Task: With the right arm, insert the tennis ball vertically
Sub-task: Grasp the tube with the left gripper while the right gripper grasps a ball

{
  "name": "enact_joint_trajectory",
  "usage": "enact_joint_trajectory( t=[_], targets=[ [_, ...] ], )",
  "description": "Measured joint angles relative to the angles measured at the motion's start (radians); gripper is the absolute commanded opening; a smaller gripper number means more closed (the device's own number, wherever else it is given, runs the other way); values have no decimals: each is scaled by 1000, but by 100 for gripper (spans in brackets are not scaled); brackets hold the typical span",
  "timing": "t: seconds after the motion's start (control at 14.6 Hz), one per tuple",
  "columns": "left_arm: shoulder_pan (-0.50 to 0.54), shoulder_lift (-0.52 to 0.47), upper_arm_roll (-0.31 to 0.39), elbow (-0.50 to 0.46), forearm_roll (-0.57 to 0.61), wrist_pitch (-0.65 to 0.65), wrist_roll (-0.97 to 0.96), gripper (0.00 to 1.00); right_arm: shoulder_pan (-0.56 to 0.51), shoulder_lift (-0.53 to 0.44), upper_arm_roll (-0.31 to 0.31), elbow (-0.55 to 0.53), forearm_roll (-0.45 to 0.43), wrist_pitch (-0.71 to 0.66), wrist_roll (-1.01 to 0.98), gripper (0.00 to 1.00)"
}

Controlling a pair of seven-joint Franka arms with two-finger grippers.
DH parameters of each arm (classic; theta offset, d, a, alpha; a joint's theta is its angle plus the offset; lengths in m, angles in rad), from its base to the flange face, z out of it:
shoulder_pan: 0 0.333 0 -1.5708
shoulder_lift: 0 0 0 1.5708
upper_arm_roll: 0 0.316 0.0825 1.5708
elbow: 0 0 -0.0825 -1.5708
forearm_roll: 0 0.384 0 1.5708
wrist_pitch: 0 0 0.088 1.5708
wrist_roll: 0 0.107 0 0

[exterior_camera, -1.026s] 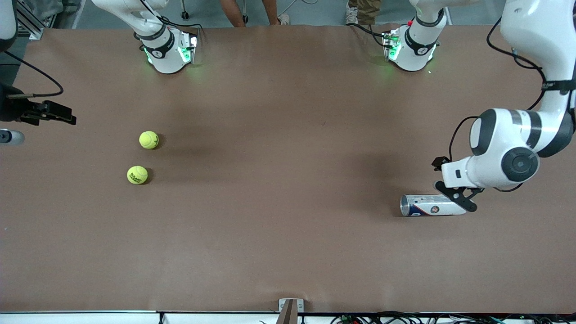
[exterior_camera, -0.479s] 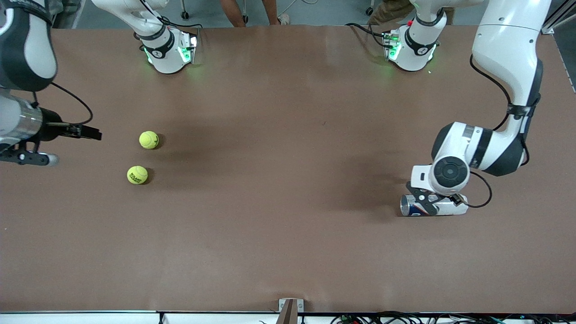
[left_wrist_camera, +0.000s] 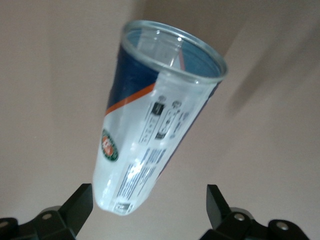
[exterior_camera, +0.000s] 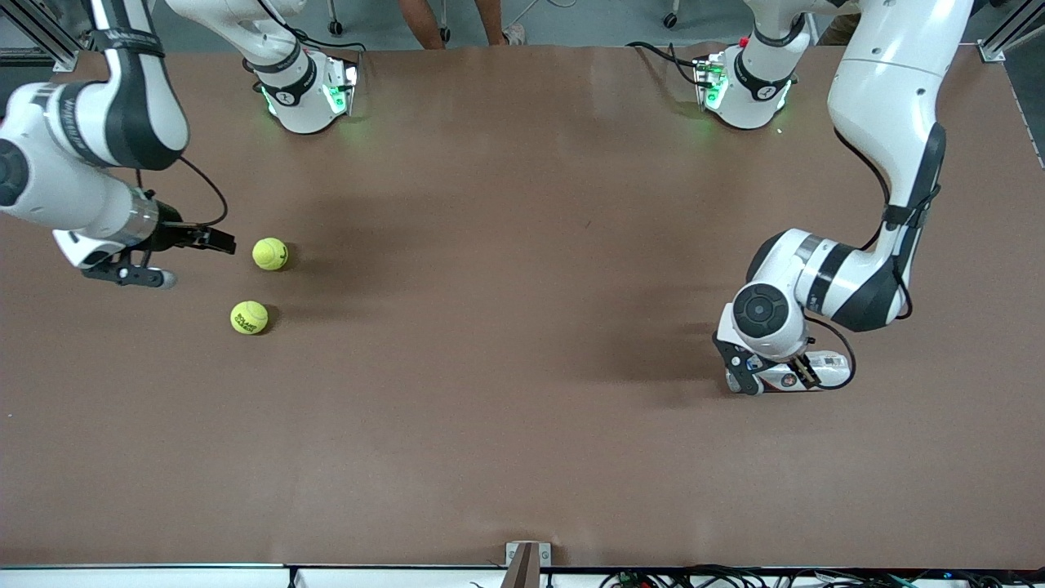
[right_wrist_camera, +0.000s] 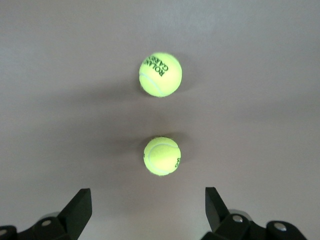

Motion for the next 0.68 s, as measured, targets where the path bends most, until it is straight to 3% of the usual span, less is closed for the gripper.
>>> enact_joint_trajectory(
  t=[0.41, 0.68],
  targets=[
    [-2, 58, 5, 39, 92, 0, 4, 99, 0, -9, 0, -302, 0, 399, 3, 100],
    [2, 97, 6, 70, 96, 0, 26, 99, 0, 24, 0, -359, 0, 525, 8, 100]
  ],
)
